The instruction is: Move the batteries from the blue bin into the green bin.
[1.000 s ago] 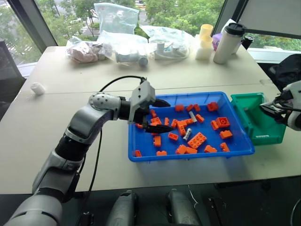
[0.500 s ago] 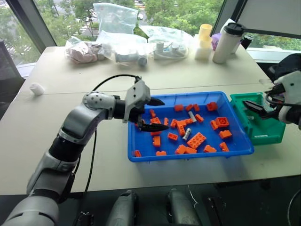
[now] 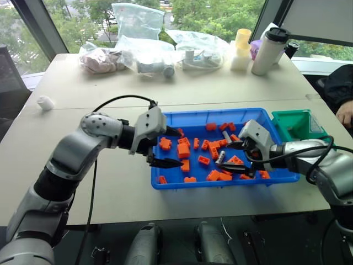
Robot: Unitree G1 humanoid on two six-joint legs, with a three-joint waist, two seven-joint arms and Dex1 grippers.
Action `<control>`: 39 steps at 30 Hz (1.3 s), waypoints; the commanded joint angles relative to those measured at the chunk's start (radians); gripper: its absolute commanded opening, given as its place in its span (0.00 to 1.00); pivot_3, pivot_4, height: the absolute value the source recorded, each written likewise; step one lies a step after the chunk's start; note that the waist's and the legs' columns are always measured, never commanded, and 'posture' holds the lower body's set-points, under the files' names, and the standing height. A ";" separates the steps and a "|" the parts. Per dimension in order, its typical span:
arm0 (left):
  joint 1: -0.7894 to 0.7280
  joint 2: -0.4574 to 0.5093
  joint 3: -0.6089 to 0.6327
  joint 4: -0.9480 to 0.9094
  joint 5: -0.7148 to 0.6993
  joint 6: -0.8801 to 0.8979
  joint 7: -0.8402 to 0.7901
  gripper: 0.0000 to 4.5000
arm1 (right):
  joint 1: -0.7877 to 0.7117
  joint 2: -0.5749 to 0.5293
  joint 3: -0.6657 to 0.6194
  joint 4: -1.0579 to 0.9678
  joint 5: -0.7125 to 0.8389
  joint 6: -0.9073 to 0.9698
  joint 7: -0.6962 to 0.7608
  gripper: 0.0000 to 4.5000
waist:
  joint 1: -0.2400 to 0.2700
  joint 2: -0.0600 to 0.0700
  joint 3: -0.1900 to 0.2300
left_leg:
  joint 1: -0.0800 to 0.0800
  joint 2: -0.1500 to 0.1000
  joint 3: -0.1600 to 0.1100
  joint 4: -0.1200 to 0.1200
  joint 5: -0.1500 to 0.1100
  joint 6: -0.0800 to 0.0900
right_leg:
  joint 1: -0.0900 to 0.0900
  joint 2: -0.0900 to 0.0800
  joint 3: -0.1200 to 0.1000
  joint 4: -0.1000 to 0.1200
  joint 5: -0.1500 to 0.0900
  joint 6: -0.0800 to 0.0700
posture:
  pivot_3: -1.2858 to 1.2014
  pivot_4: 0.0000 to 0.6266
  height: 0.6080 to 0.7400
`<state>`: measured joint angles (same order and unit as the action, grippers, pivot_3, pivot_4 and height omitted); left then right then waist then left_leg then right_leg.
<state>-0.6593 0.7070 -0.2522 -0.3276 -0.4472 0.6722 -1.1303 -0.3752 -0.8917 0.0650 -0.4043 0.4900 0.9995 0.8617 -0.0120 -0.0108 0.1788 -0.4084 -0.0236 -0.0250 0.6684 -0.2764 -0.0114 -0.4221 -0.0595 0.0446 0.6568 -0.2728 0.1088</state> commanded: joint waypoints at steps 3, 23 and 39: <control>0.016 0.001 0.027 -0.052 -0.012 0.010 0.024 1.00 | -0.049 0.020 0.038 0.018 -0.030 0.031 -0.048 0.99 | 0.000 0.000 0.000 | 0.000 0.000 0.000 0.000 0.000 0.000 | 0.000 0.000 0.000 0.000 0.000 0.000 | 0.52 0.24 1.00; -0.004 -0.022 0.020 -0.009 0.006 -0.018 0.027 1.00 | -0.084 0.052 0.166 0.101 -0.142 -0.009 -0.061 0.60 | 0.000 0.000 0.000 | 0.000 0.000 0.000 0.000 0.000 0.000 | 0.000 0.000 0.000 0.000 0.000 0.000 | 0.52 0.24 1.00; -0.085 -0.153 0.055 0.068 -0.040 -0.040 0.064 1.00 | -0.140 -0.143 -0.336 0.216 -0.100 -0.021 -0.095 0.48 | 0.015 0.000 0.000 | -0.001 -0.001 0.000 0.001 0.000 0.000 | 0.000 -0.001 -0.001 0.000 0.000 0.000 | 0.52 0.24 1.00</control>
<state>-0.7077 0.5643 -0.2387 -0.2667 -0.4681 0.6610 -1.0710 -0.4928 -0.9896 -0.1582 -0.2426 0.4188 1.0122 0.7993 0.0034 -0.0110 0.1790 -0.4090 -0.0246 -0.0245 0.6693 -0.2764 -0.0113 -0.4221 -0.0608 0.0439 0.6568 -0.2727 0.1091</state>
